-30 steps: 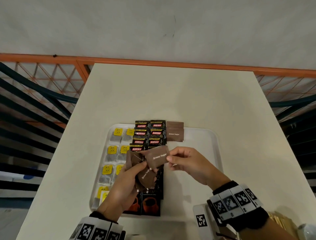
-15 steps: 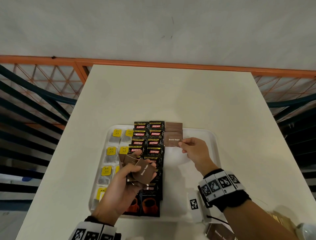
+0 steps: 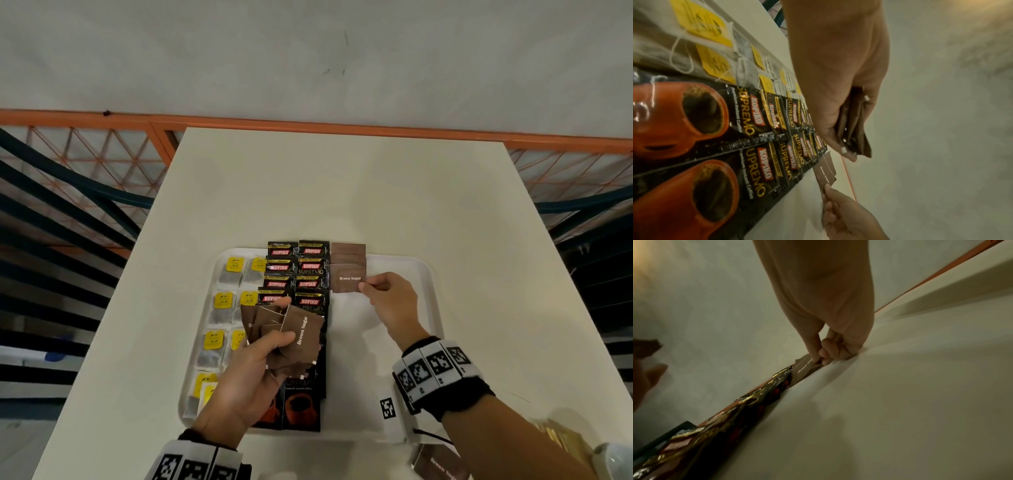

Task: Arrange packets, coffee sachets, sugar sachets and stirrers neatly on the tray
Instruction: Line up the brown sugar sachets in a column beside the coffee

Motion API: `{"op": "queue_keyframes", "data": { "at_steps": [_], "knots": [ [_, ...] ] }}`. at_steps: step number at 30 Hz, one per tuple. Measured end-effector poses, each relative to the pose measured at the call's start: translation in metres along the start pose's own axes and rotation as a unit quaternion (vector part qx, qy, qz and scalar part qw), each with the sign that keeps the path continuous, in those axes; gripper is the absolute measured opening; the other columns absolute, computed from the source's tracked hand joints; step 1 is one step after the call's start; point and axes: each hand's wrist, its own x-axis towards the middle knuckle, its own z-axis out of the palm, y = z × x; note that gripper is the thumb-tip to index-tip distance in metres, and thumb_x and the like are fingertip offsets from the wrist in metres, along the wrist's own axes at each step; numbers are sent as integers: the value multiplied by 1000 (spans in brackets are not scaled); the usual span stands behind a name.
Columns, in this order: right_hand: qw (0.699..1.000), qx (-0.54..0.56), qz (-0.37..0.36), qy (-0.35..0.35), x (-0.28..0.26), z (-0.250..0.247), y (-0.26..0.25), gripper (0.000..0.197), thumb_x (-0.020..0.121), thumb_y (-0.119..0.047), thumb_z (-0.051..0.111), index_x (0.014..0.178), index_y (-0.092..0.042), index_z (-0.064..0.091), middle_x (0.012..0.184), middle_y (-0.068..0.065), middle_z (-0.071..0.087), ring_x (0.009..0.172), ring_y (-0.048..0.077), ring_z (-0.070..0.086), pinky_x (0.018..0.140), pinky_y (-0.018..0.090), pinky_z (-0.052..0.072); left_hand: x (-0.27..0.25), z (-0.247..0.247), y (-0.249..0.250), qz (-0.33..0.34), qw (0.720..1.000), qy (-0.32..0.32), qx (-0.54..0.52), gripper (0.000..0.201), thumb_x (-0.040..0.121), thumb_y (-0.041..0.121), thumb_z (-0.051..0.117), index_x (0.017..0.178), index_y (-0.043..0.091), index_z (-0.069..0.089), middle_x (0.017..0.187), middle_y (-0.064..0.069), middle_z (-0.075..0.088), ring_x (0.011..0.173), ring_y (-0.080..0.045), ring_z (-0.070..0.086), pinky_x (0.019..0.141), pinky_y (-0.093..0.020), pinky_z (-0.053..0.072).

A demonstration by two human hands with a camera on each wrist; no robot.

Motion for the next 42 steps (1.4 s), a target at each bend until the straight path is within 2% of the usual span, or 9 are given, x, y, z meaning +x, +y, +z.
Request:
{"op": "queue_keyframes", "data": {
  "at_steps": [5,7,10,14,20,23,28,35,42],
  "knots": [
    [1000,-5,-19,-16,-13,3,-12,13,83,-22,66,90,-15,57,84,-4,58,76,9,51,63,16,37,-1,3,0,-8,1000,12,10,37,81,-5,54,118,2,57,93,-16,70,65,-18,70,48,-25,55],
    [991,-1,-43,-125,-26,-1,-27,14,87,-27,60,96,-17,60,86,-8,59,80,10,54,64,16,39,-1,4,0,-9,1000,13,18,36,81,-5,56,115,5,59,85,-10,73,65,-17,71,48,-23,54],
    [936,-40,-70,-344,-44,-8,-46,24,89,-38,55,101,-20,64,82,-5,62,68,5,54,58,16,39,1,6,-1,-17,999,26,20,37,78,-5,60,115,4,59,86,-10,73,66,-17,71,48,-23,54],
    [906,-27,-73,-416,-50,-12,-44,10,87,-22,62,92,-16,67,67,-5,57,54,2,49,56,16,39,3,8,-3,0,999,27,26,37,78,-4,60,112,10,61,86,-10,74,70,-18,72,50,-25,55],
    [911,139,37,-386,-44,-19,-21,13,87,-1,57,89,-8,68,83,6,67,69,11,65,69,19,55,1,4,-2,15,999,22,-25,28,86,1,53,107,17,63,88,-13,72,69,-20,70,53,-26,57],
    [937,178,73,-292,-37,-23,-13,10,86,1,57,91,-6,64,82,8,67,70,16,67,66,21,56,-2,-1,0,19,998,9,-56,32,87,3,50,115,14,60,93,-18,70,74,-25,70,62,-32,59],
    [988,56,53,-134,-25,-19,-1,15,83,-11,66,97,-7,61,79,3,65,62,11,59,55,18,43,-8,-2,2,13,996,-17,-90,43,74,8,53,117,10,58,100,-23,67,83,-33,68,74,-42,57],
    [999,-15,10,-48,-19,-2,9,14,77,-15,72,76,-17,58,73,-2,61,64,13,55,63,19,42,-8,-2,-3,17,998,-27,-63,42,87,-7,37,121,11,56,102,-29,65,87,-35,69,81,-46,55],
    [1000,-26,-7,-6,-19,2,12,19,76,-15,73,87,-7,60,72,-7,57,71,11,55,67,17,43,-7,-2,-3,20,999,-1,-25,38,86,-3,48,117,17,59,113,-25,64,104,-43,61,70,-37,58]
  ]
}}
